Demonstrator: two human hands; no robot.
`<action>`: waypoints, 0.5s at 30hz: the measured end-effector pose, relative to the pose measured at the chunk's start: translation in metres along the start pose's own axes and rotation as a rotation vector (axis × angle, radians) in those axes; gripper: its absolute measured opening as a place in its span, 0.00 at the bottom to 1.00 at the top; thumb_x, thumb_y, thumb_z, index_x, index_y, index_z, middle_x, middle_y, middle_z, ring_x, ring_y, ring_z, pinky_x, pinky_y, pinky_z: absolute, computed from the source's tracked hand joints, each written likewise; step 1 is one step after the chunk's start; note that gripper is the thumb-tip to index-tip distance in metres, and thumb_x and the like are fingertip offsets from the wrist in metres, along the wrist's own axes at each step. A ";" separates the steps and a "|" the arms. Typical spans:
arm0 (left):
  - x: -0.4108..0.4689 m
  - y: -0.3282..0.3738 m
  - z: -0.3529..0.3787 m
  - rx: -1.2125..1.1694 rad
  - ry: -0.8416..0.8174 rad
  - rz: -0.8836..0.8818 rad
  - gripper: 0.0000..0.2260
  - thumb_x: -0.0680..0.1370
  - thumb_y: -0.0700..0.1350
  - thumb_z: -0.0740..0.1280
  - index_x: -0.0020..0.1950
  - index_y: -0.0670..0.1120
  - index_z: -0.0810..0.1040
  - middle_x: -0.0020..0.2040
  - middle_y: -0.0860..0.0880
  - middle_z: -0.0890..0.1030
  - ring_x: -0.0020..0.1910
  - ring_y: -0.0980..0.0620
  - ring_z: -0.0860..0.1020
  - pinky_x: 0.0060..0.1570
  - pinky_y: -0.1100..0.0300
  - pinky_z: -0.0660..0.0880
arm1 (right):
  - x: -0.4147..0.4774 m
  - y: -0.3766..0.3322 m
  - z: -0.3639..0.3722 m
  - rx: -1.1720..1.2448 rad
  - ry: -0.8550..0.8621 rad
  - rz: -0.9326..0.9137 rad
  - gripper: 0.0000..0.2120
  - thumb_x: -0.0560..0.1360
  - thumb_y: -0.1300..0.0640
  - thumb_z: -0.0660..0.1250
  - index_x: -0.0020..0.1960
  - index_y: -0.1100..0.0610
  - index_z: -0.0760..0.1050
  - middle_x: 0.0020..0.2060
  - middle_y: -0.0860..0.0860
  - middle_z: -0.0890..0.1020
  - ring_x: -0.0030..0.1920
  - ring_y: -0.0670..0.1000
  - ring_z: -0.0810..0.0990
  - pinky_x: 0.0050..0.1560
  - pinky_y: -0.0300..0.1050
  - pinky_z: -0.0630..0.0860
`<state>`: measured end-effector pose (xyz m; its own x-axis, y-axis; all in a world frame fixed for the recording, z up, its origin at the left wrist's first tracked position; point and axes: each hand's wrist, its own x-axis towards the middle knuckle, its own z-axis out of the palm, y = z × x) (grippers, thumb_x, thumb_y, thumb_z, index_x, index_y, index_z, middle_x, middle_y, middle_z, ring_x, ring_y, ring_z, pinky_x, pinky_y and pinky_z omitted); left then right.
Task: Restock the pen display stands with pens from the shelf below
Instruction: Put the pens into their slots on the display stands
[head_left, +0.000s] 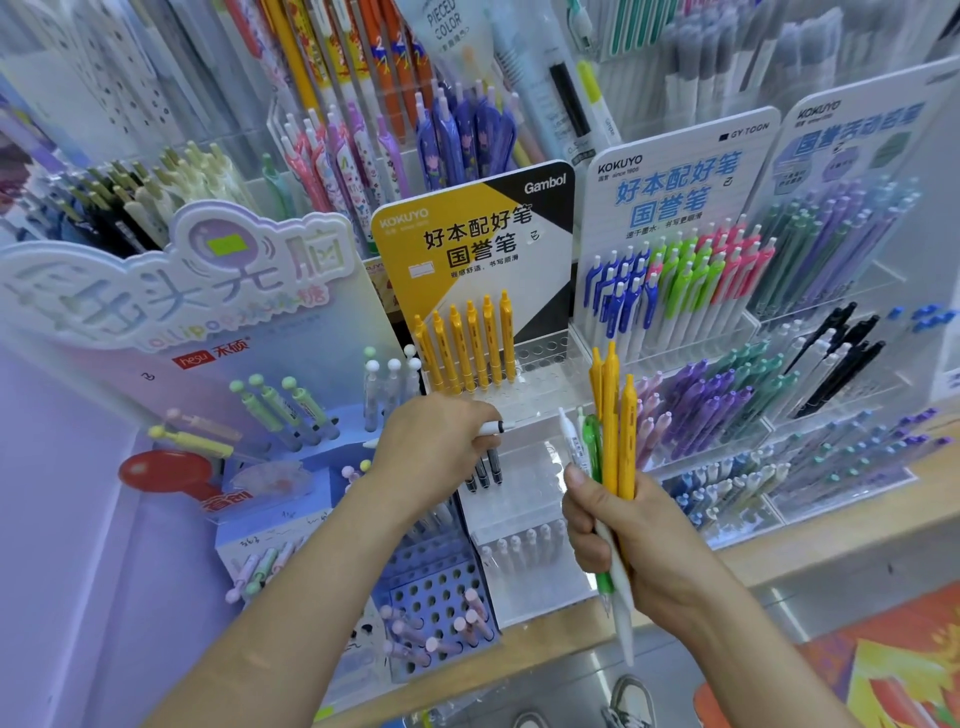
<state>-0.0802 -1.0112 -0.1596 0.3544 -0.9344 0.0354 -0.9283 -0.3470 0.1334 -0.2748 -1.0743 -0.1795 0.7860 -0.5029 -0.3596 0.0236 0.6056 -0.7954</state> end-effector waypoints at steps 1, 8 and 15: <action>-0.003 0.002 -0.002 -0.030 0.047 -0.002 0.09 0.79 0.54 0.65 0.55 0.54 0.80 0.50 0.54 0.83 0.50 0.51 0.79 0.43 0.57 0.75 | -0.001 0.000 0.001 0.000 -0.007 -0.005 0.14 0.70 0.53 0.70 0.36 0.58 0.67 0.26 0.52 0.69 0.21 0.47 0.65 0.23 0.37 0.63; -0.022 0.048 -0.033 -1.043 -0.054 -0.269 0.10 0.71 0.51 0.75 0.45 0.46 0.82 0.39 0.46 0.84 0.37 0.53 0.81 0.38 0.59 0.77 | -0.002 -0.004 0.008 -0.119 -0.010 -0.090 0.16 0.72 0.53 0.73 0.40 0.59 0.67 0.27 0.53 0.69 0.22 0.48 0.66 0.24 0.38 0.65; -0.027 0.045 -0.045 -1.406 0.066 -0.360 0.05 0.75 0.34 0.68 0.49 0.40 0.82 0.35 0.48 0.84 0.24 0.63 0.75 0.26 0.74 0.68 | -0.009 -0.010 0.003 -0.017 -0.037 -0.001 0.13 0.74 0.50 0.66 0.42 0.60 0.69 0.28 0.58 0.73 0.20 0.49 0.64 0.21 0.38 0.63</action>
<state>-0.1267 -0.9979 -0.1097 0.5807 -0.7963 -0.1694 0.0716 -0.1573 0.9849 -0.2804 -1.0743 -0.1672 0.8083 -0.4801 -0.3408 0.0143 0.5947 -0.8038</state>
